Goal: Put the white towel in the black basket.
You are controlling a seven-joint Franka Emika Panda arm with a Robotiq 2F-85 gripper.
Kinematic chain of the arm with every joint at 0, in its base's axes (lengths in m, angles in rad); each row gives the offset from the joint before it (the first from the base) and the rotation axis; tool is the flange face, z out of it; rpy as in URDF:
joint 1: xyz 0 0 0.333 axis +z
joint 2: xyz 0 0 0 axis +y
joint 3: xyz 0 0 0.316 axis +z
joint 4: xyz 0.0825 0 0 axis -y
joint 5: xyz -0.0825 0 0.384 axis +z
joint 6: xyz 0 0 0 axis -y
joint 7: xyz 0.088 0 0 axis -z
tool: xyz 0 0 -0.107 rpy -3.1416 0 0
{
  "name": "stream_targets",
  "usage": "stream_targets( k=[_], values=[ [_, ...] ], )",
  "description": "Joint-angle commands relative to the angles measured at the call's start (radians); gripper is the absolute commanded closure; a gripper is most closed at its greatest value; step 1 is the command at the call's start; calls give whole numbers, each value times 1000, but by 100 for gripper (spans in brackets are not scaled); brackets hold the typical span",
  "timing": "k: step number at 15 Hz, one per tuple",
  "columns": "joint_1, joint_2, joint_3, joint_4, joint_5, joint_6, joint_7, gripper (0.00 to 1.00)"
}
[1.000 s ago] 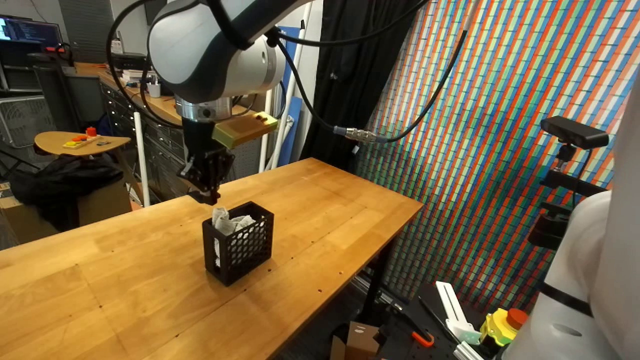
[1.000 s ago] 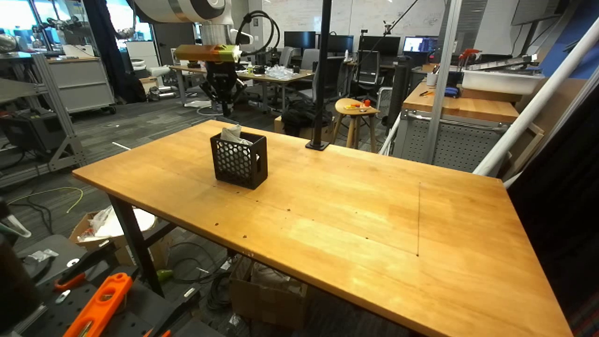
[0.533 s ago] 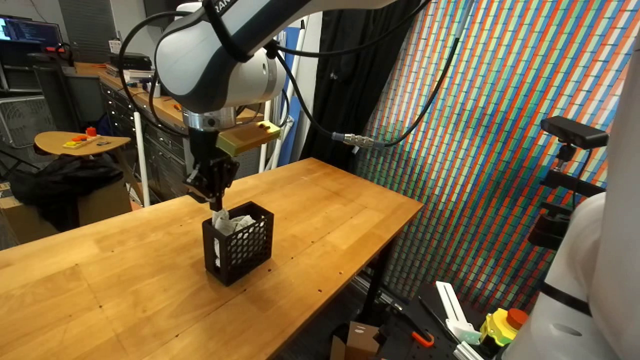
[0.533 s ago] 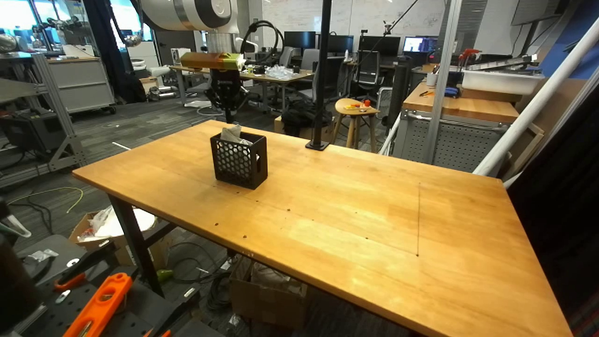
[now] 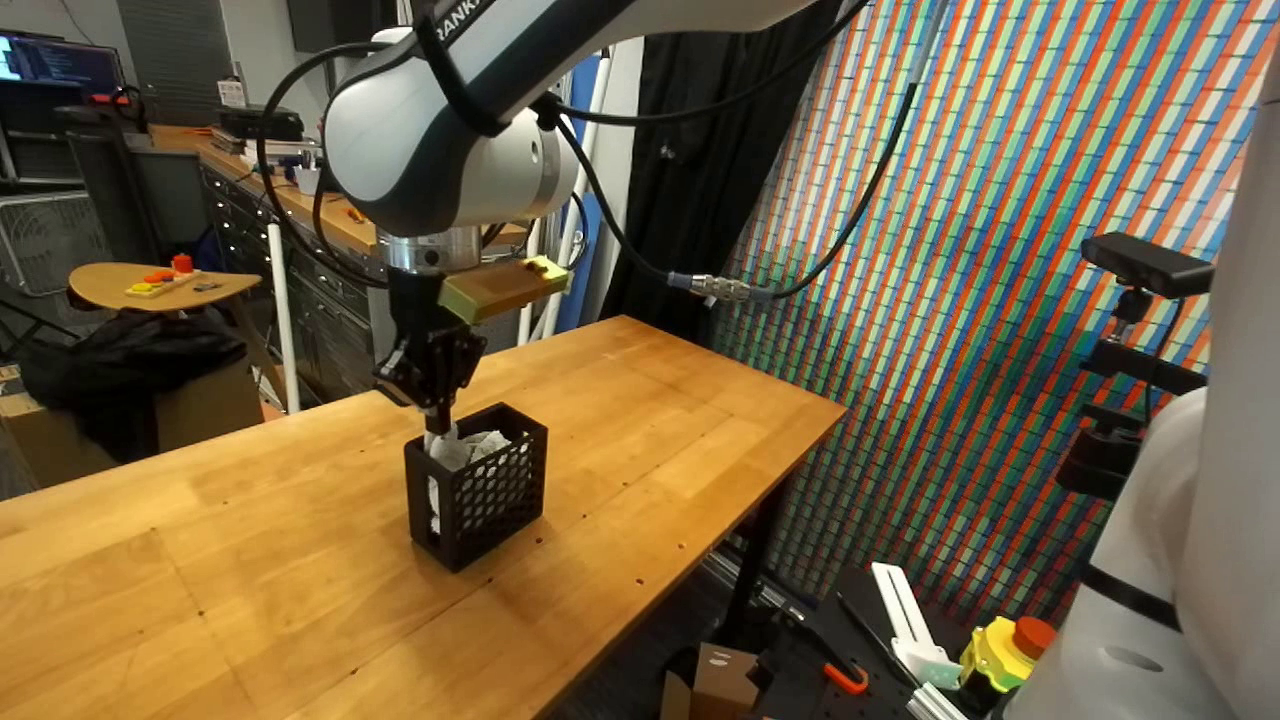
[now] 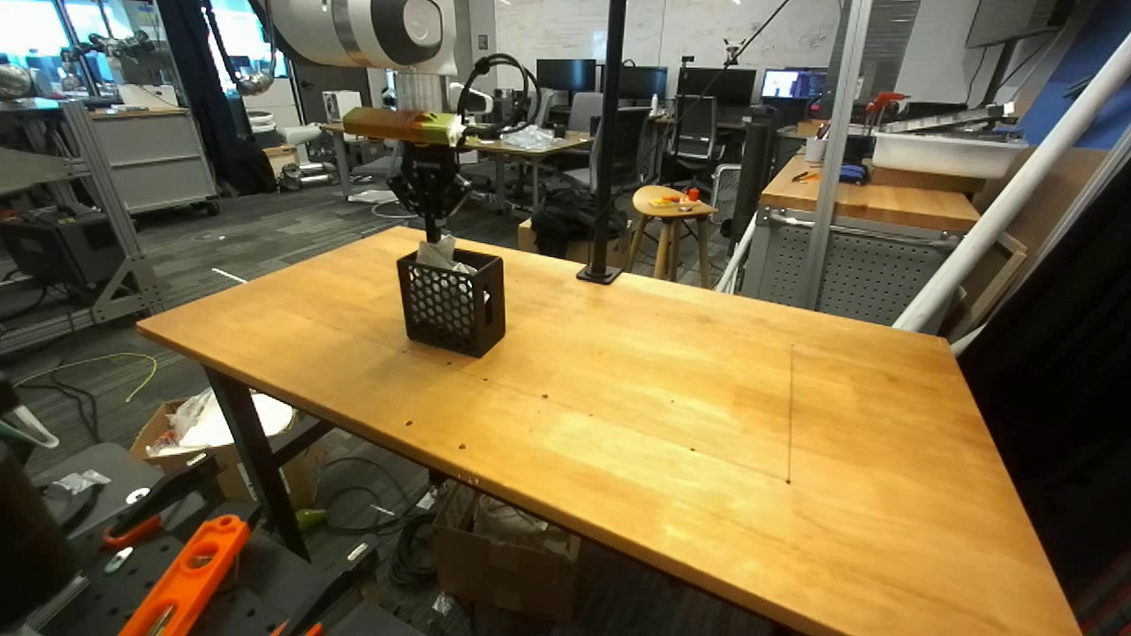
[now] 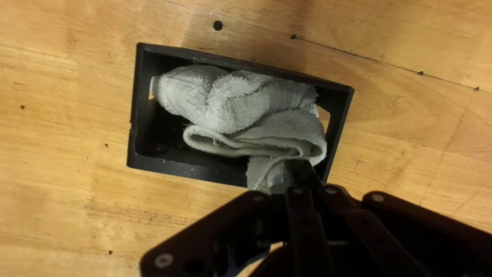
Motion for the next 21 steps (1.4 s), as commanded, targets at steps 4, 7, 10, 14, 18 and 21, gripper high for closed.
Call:
stream_targets(
  k=[4,7,10,14,18,21],
  values=[
    [0,40,15,4,51,35,-9,67],
    [-5,50,15,-4,66,46,-14,45],
    [-12,57,14,-11,81,56,-19,23],
    [-27,57,10,-33,91,77,-25,8],
    [-47,52,6,-60,109,94,-34,40],
    [-60,52,4,-74,119,109,-47,66]
  ],
)
